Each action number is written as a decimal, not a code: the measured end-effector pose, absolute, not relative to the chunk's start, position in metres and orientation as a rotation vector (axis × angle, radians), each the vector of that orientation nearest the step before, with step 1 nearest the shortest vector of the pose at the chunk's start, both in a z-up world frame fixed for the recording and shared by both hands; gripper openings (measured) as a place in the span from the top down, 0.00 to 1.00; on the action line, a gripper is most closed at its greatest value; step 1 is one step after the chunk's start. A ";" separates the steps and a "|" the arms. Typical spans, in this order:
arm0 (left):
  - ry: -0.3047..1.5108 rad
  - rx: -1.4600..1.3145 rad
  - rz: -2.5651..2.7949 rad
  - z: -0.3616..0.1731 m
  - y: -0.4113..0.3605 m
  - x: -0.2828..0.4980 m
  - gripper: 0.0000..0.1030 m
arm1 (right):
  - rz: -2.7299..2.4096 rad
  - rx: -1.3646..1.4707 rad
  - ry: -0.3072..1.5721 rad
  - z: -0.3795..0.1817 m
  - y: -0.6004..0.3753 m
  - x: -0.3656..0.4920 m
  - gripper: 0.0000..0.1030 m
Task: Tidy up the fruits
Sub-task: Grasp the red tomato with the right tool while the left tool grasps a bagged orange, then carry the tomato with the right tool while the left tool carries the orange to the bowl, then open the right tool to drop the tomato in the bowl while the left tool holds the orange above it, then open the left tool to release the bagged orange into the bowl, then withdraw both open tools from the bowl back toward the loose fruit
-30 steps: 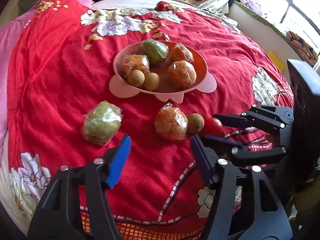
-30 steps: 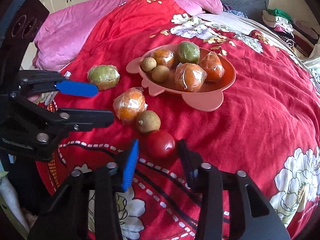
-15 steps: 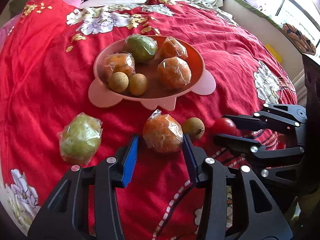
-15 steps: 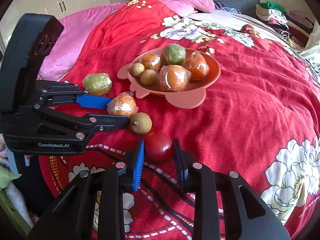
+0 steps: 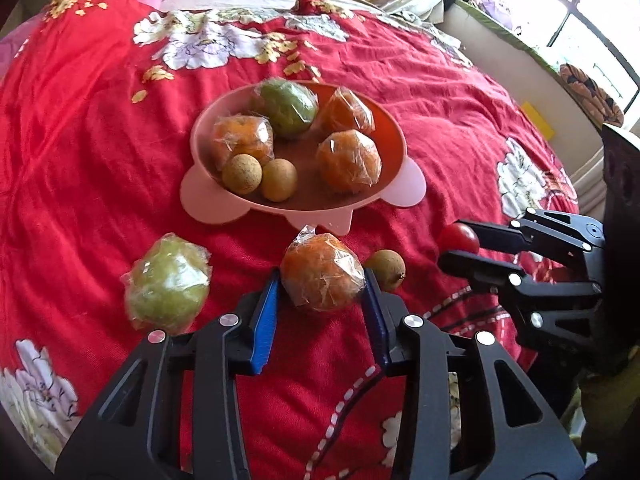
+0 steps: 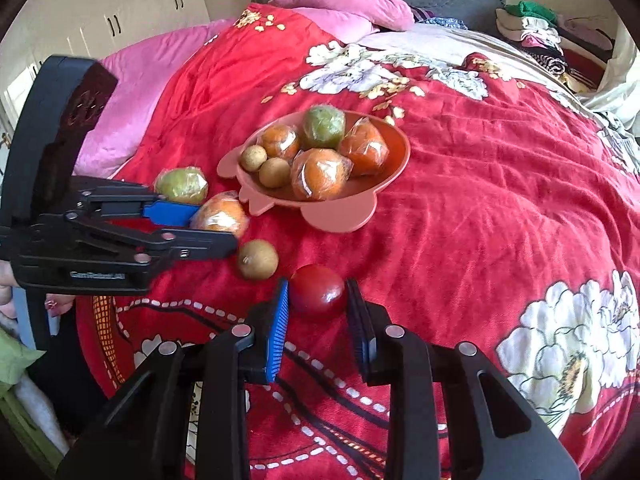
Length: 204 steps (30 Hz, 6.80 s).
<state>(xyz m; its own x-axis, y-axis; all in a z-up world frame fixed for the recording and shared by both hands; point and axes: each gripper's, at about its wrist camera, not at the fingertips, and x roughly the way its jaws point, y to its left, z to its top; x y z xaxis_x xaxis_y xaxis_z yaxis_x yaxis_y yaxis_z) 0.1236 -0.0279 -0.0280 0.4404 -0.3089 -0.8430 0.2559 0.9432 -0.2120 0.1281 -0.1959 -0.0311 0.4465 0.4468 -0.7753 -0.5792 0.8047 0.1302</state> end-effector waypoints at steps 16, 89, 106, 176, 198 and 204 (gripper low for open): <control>0.973 -0.066 -0.325 0.013 -0.015 0.126 0.70 | 0.624 -0.156 0.839 -0.003 -0.201 0.138 0.74; 1.029 -0.042 -0.344 -0.020 -0.031 0.175 0.70 | 0.626 -0.192 0.850 -0.014 -0.167 0.209 0.74; 1.028 -0.045 -0.343 -0.019 -0.030 0.176 0.70 | 0.611 -0.168 0.872 -0.022 -0.171 0.215 0.73; 0.916 -0.063 -0.233 0.024 -0.012 0.157 0.16 | 0.484 -0.121 0.740 0.027 -0.201 0.189 0.06; 0.885 -0.081 -0.192 0.036 -0.001 0.143 0.10 | 0.484 -0.123 0.703 0.043 -0.200 0.170 0.05; 0.878 -0.082 -0.187 0.040 0.002 0.137 0.10 | 0.488 -0.122 0.699 0.047 -0.199 0.163 0.05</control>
